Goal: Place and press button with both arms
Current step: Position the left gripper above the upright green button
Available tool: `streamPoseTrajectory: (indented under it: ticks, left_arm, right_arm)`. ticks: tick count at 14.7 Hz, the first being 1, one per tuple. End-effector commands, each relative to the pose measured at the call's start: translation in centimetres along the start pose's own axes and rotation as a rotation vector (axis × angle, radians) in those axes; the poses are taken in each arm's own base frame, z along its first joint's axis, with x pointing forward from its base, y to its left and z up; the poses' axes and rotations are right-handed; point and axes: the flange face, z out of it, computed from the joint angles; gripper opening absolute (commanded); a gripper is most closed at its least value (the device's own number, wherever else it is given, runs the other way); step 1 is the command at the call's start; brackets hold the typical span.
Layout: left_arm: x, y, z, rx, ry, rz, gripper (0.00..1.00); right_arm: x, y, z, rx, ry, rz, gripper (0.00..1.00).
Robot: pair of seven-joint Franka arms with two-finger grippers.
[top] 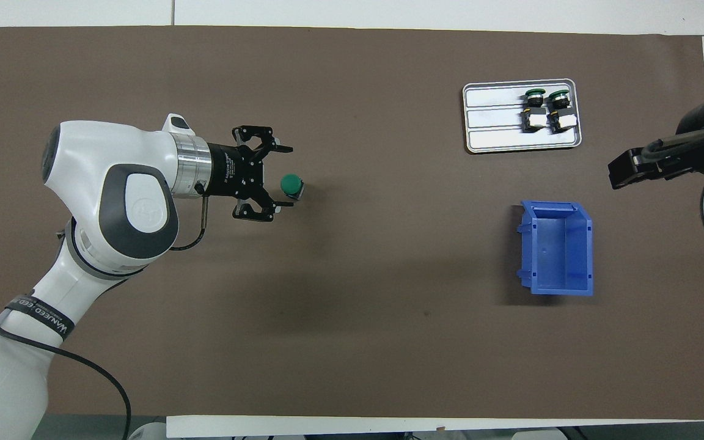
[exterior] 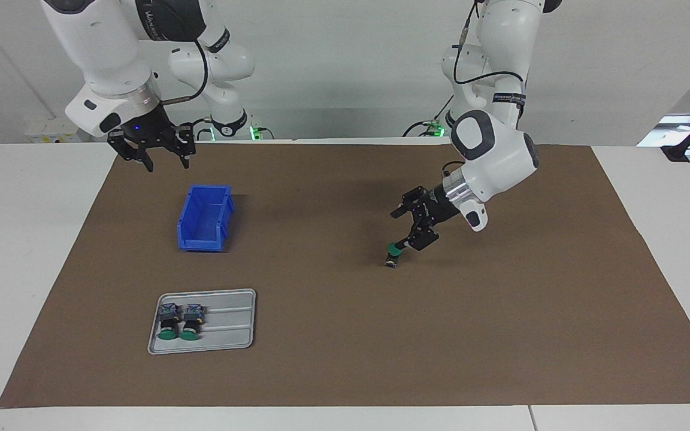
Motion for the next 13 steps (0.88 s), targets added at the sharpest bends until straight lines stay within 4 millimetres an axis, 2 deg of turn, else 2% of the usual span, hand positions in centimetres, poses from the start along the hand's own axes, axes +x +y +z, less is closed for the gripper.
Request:
streamPoseTrajectory:
  ticks: [1, 4, 7, 10, 11, 12, 13]
  left_arm:
    - [-0.1, 0.3, -0.5, 0.006, 0.025, -0.07, 0.99]
    - [-0.5, 0.3, -1.2, 0.025, 0.143, -0.019, 1.0]
    - [-2.4, 1.2, -2.1, 0.019, 0.257, -0.016, 1.0]
    - [-3.3, 1.4, -2.0, 0.004, 0.281, -0.012, 1.0]
    - [-3.7, 1.2, -1.6, 0.011, 0.3, 0.009, 0.95]
    - [-3.8, 1.2, -1.5, 0.01, 0.315, 0.025, 0.8]
    - [-4.1, 1.4, -1.7, 0.014, 0.324, 0.041, 0.57]
  right_arm:
    - [-0.7, 0.1, 0.2, 0.018, 0.002, -0.008, 0.73]
    - [-0.7, 0.3, 0.2, 0.019, -0.001, -0.007, 0.77]
    - [-0.8, 0.5, 0.1, 0.019, -0.001, -0.004, 0.8]
    - [-0.8, 0.5, 0.1, 0.021, -0.001, -0.002, 0.8]
    - [-0.8, 0.5, 0.2, 0.021, -0.003, -0.002, 0.8]
    - [-0.8, 0.5, 0.2, 0.021, -0.003, -0.002, 0.81]
    - [-0.8, 0.5, 0.2, 0.021, -0.003, -0.002, 0.81]
